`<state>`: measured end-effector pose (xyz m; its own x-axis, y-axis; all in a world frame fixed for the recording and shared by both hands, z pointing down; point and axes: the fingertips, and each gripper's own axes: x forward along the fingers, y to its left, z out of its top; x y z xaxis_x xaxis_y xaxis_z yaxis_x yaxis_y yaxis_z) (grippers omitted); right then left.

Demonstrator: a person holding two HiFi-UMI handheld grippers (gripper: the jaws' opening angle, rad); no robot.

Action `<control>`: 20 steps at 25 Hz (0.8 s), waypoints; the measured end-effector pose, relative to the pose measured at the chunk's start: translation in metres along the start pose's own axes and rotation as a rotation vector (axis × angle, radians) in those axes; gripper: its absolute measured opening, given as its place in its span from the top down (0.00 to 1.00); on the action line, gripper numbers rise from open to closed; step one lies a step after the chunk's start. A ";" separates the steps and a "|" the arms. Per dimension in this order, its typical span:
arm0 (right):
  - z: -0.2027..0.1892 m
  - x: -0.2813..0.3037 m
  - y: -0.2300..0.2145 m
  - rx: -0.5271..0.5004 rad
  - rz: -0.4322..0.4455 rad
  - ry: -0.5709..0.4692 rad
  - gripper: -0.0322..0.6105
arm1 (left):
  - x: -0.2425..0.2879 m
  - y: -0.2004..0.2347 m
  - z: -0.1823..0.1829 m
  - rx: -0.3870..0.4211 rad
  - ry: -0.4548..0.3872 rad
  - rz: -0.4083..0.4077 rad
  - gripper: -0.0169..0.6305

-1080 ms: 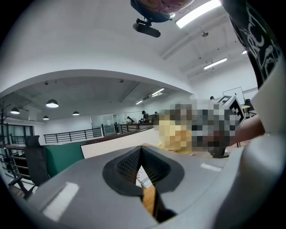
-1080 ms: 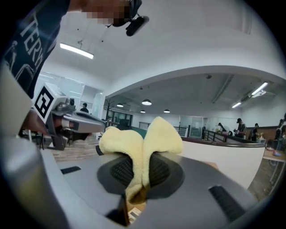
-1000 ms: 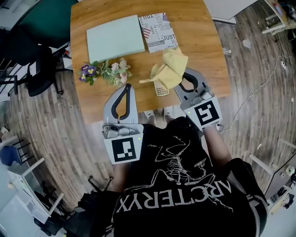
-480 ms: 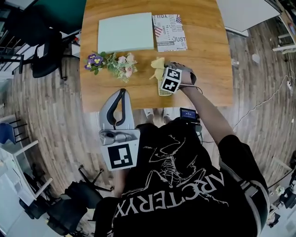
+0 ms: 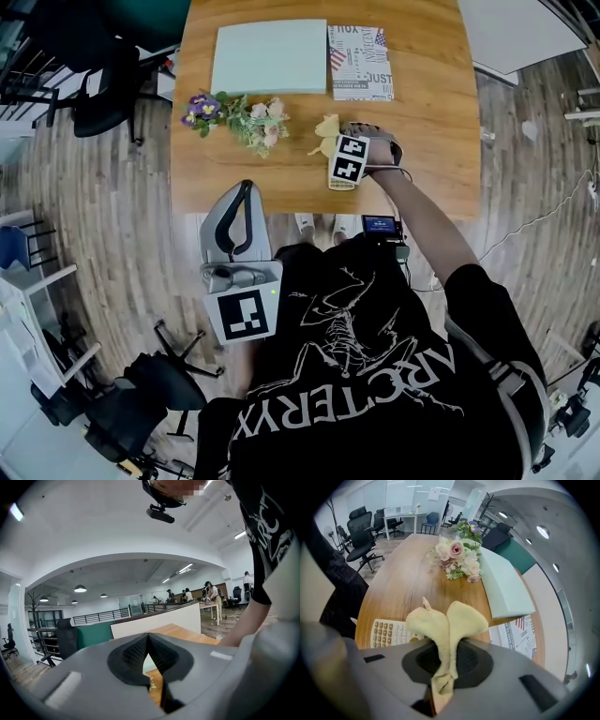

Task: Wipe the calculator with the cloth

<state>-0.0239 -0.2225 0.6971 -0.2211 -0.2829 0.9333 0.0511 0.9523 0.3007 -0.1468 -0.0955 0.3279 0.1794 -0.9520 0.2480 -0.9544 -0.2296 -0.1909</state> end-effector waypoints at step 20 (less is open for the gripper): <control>0.008 -0.043 0.139 0.035 0.224 -0.094 0.87 | 0.005 -0.007 0.001 -0.040 -0.027 -0.023 0.96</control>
<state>-0.0156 -0.0770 0.6975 -0.2975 -0.0541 0.9532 0.0752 0.9940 0.0798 -0.1390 -0.0984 0.3295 0.2074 -0.9517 0.2263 -0.9585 -0.2440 -0.1473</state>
